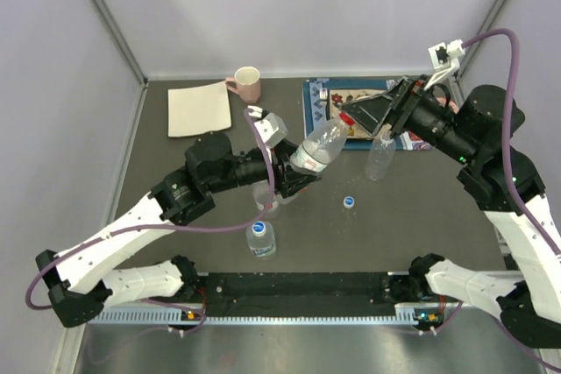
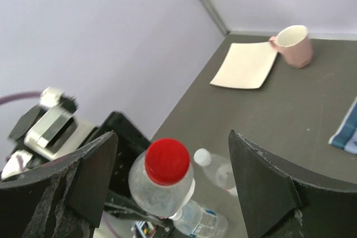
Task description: Unscrew the bottle caps
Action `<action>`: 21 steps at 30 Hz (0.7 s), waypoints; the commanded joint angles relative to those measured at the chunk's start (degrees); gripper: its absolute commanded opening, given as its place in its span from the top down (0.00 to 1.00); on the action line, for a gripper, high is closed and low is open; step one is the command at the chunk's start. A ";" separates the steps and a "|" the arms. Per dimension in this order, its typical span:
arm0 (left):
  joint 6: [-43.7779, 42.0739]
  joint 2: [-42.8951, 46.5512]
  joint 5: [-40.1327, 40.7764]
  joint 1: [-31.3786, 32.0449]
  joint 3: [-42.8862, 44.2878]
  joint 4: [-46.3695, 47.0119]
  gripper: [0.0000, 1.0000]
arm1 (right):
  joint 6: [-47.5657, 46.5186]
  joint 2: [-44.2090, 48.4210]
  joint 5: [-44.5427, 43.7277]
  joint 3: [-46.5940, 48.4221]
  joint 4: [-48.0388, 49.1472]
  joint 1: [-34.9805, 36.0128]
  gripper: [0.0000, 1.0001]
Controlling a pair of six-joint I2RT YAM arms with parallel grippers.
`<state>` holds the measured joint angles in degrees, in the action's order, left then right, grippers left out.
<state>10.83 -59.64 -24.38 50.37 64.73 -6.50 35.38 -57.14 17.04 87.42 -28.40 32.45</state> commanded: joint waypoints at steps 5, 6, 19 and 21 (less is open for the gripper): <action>-10.12 1.89 38.07 11.22 -1.27 2.72 0.47 | -0.13 -2.27 -16.33 3.90 -4.38 2.97 0.20; -10.39 1.81 40.35 12.02 -1.62 3.85 0.47 | 0.39 -2.62 -16.25 3.90 -4.29 3.06 0.20; -15.31 -1.18 49.52 18.62 -1.89 5.98 0.49 | 1.71 -5.17 -14.84 3.46 -2.01 5.08 0.28; -15.31 -1.27 49.69 18.71 -1.89 5.98 0.49 | 1.98 -5.35 -14.67 3.29 -1.57 5.17 0.30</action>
<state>-3.27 -60.82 22.90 68.51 62.54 -4.27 36.47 -62.24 2.42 89.45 -32.53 37.01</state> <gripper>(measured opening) 0.601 0.719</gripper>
